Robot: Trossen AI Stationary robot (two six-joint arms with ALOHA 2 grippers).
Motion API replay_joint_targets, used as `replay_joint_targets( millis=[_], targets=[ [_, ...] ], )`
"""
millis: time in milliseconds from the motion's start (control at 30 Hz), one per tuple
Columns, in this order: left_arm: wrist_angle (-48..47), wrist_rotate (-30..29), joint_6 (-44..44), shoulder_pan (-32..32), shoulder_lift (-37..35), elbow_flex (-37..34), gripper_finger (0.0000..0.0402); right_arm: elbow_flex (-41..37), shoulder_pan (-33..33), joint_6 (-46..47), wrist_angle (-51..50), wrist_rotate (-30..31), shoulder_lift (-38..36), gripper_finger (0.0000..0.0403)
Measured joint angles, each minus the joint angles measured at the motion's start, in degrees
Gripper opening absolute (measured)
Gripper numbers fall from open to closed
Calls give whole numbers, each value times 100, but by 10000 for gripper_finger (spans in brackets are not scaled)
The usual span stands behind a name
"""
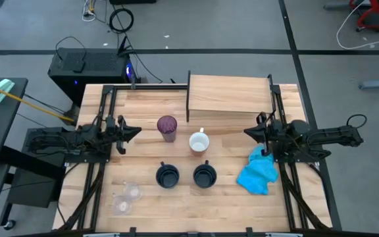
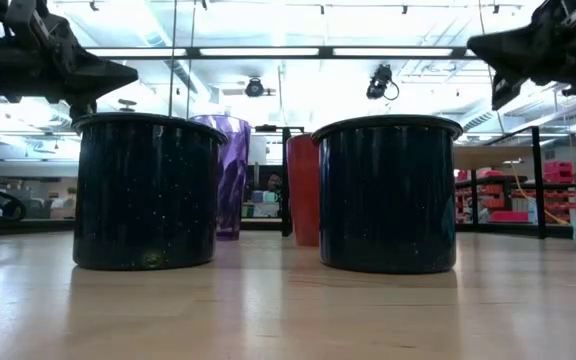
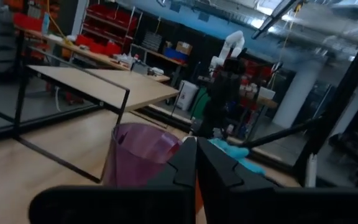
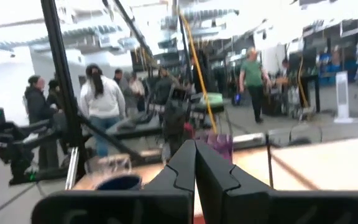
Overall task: Stack small to large cups/mugs on shelf
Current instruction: Put the purple cup on the shelf
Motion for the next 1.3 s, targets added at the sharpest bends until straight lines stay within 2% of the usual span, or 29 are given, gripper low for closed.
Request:
replay_joint_targets(
  millis=[167, 433, 600, 800, 1033, 1300],
  targets=[
    [-106, 4, 266, 0, 193, 281, 9, 0, 0, -115, 158, 361, 3, 16],
    [-344, 3, 348, 2, 1035, 687, 10, 57, -2, -161, 83, 711, 20, 16],
    [-494, 0, 234, 7, 1652, 984, 10, 428, -2, -161, -809, 763, 22, 16],
    [-1302, -18, -258, 292, 2454, 1693, 12, 919, -2, -34, -1716, 897, 49, 16],
    [-2534, 169, -514, 703, 3341, 2816, 54, 957, 0, -20, -1806, 890, 194, 16],
    [-3304, 386, -507, 899, 4263, 3859, 103, 955, 0, -20, -1799, 881, 433, 16]
  ],
)
